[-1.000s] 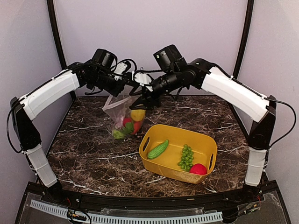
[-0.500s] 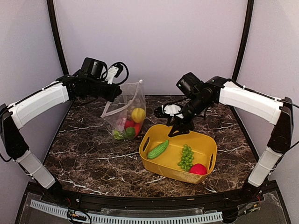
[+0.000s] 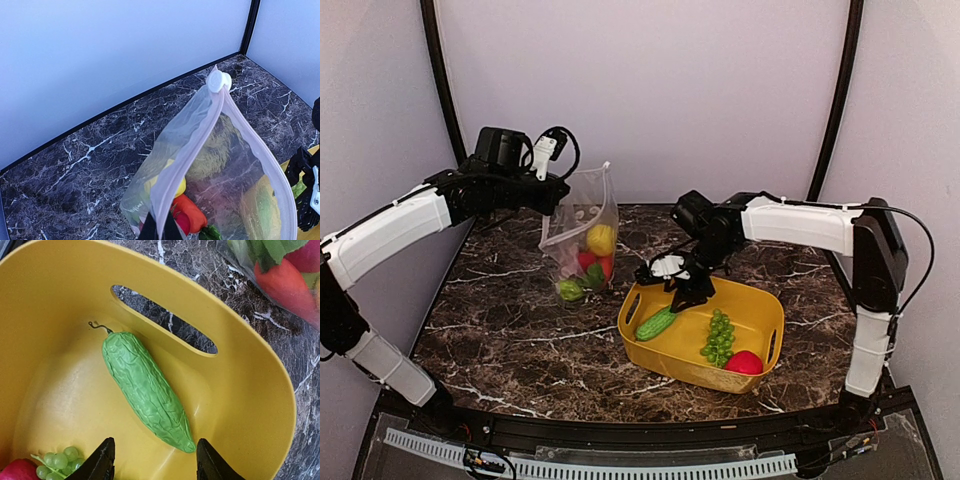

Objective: Place the food in the zip-top bag and seal the zipper
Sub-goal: Pick up the fake vegetable from the bin.

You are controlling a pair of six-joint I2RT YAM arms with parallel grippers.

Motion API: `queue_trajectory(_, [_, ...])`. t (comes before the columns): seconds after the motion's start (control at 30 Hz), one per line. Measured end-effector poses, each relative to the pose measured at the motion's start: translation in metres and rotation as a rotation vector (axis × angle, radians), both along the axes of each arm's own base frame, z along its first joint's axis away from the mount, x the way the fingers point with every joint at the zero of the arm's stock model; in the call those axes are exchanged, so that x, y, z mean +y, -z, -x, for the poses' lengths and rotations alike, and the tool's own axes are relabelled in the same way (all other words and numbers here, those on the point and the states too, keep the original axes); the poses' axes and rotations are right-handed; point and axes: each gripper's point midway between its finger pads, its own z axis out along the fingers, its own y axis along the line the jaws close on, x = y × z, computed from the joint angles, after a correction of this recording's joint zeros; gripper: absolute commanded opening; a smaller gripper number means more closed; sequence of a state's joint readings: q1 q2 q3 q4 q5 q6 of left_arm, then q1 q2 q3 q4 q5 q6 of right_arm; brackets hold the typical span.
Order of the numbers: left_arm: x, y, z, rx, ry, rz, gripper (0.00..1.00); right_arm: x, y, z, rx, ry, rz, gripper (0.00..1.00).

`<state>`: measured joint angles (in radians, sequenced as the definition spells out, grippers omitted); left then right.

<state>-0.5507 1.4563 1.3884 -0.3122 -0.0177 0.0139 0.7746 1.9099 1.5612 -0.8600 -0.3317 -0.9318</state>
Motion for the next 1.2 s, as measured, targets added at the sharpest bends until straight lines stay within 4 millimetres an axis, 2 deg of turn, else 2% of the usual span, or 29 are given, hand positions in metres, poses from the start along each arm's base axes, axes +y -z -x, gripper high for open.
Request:
queue_trajectory(0.13, [0.001, 0.001, -0.001, -0.003, -0.008, -0.003, 0.01, 0.004, 0.020, -0.004, -0.011, -0.037, 0.027, 0.60])
queue_trajectory(0.47, [0.002, 0.001, -0.001, -0.004, -0.013, -0.005, 0.01, 0.015, 0.039, 0.002, -0.036, -0.102, 0.054, 0.62])
queue_trajectory(0.7, [0.002, 0.001, -0.002, -0.005, -0.015, -0.006, 0.01, 0.018, 0.057, 0.005, -0.063, -0.122, 0.098, 0.60])
queue_trajectory(0.9, [0.002, 0.001, -0.002, -0.005, -0.015, -0.006, 0.01, 0.015, 0.065, 0.007, -0.081, -0.122, 0.125, 0.55])
queue_trajectory(1.2, [0.002, 0.001, -0.002, -0.005, -0.015, -0.006, 0.01, 0.007, 0.076, 0.008, -0.087, -0.111, 0.161, 0.35])
